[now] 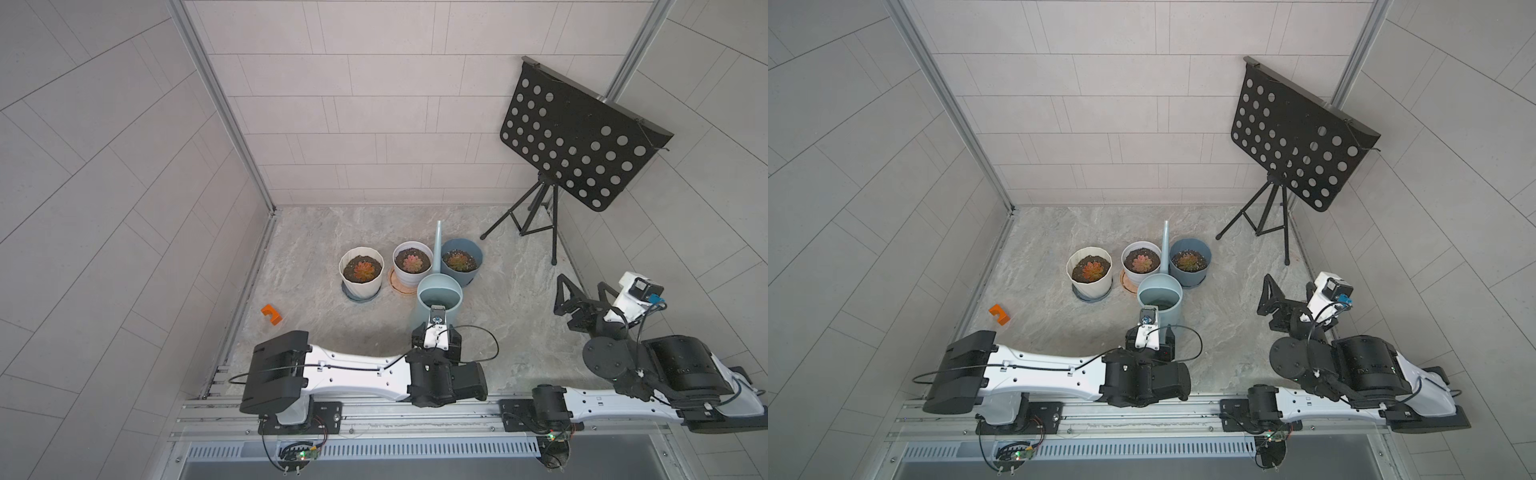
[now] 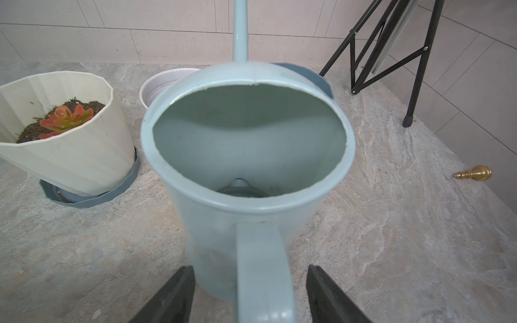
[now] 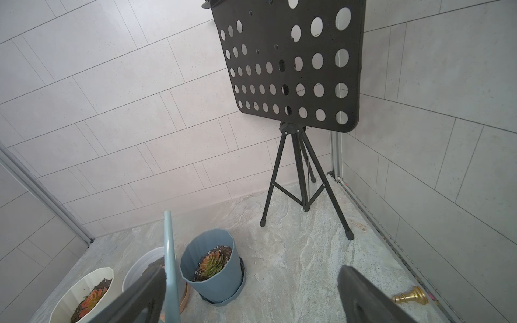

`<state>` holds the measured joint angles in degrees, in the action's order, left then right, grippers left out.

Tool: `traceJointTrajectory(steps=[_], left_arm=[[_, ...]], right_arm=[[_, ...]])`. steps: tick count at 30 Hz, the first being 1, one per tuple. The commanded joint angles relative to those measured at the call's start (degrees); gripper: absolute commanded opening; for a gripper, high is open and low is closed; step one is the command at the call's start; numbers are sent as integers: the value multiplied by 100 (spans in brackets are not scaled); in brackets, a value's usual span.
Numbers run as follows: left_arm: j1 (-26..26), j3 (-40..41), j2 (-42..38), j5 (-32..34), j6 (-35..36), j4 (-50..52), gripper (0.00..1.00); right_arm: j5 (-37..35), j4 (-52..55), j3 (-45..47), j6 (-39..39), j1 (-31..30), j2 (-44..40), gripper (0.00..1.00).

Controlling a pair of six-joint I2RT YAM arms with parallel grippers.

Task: Water the succulent around the soil edge
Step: Pick up the watering can from the center of the board.

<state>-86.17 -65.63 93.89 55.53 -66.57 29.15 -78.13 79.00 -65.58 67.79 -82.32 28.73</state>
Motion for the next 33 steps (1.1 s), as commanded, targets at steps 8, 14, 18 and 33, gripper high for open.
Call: traceJointTrajectory(steps=[8, 14, 18, 33], left_arm=[[310, -47, 7, 73, 219, -94, 30], [322, -4, -130, -75, 256, 3, 7], [246, 54, -523, -223, 392, 358, 1], [-918, -937, -3013, 34, 2447, 2564, 0]], right_arm=[[-96, -114, 24, -91, 30, -26, 99], [-66, -209, 45, -184, 32, -26, 99], [-44, -219, 24, -224, 34, -43, 98], [78, -285, -160, -672, 33, -77, 98]])
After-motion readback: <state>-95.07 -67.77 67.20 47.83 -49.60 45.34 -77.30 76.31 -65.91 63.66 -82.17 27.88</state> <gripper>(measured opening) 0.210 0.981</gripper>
